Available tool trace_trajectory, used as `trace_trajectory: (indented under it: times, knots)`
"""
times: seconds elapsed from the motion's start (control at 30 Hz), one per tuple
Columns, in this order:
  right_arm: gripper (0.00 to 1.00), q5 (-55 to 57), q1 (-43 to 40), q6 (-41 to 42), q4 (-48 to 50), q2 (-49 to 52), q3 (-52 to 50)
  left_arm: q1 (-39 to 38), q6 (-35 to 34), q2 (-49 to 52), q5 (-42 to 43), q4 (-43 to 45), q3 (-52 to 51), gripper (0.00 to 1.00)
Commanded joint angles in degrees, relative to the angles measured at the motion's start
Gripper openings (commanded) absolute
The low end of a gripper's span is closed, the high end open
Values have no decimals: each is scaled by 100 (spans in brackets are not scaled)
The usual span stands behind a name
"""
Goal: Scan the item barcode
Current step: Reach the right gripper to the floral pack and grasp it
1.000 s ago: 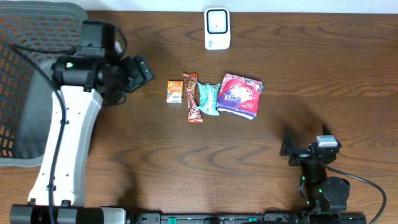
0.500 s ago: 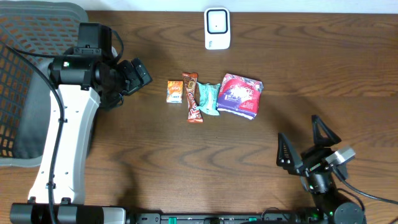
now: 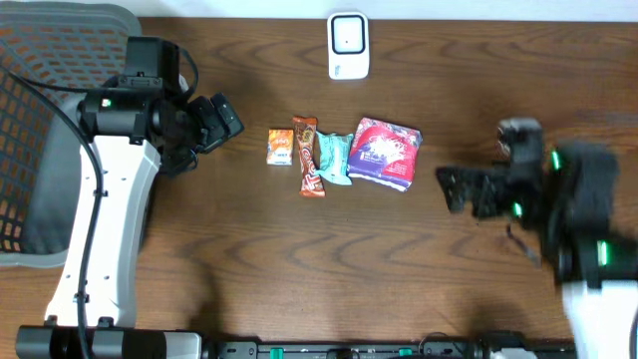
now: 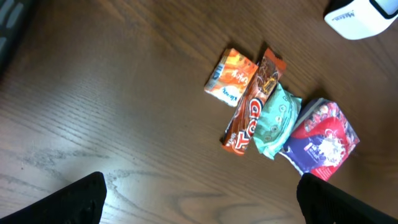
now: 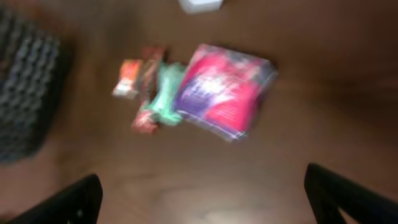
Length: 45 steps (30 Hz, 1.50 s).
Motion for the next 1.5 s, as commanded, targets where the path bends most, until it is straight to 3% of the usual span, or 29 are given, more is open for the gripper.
trace_trajectory:
  times: [0.0,0.17,0.27,0.4,0.67,0.7,0.8,0.93,1.07,1.23,1.47]
  knots:
    - [99,-1523,-55,-188,-334,1156,625,20,74,33,-9,-20,42,98]
    - [99,-1786,-57,153,295,2396,656,20,76,33,-9,-20,42,98]
    - [81,-1567,-57,782,835,3034,656,20,74,35,-11,-20,42,98]
    - [82,-968,-57,1268,1156,3807,656,20,74,35,-11,-20,42,98]
    - [75,-1237,-39,820,1416,5184,656,20,74,33,-11,-20,42,98]
    - [71,-1239,-39,737,1421,5320,656,20,76,35,-9,-20,42,98]
    - [27,-1237,-48,579,1379,5580,656,20,76,33,-9,-20,42,98]
    - [1,-1154,-103,490,1296,5521,691,20,74,33,-11,-20,42,98]
    - [1,-361,-186,492,769,5180,1003,20,74,33,-9,-20,42,98]
    - [1,1788,-81,511,-173,4527,1720,20,74,33,-9,-20,42,98]
    - [1,4800,492,1904,-850,3781,1945,20,74,33,-9,-20,42,98]
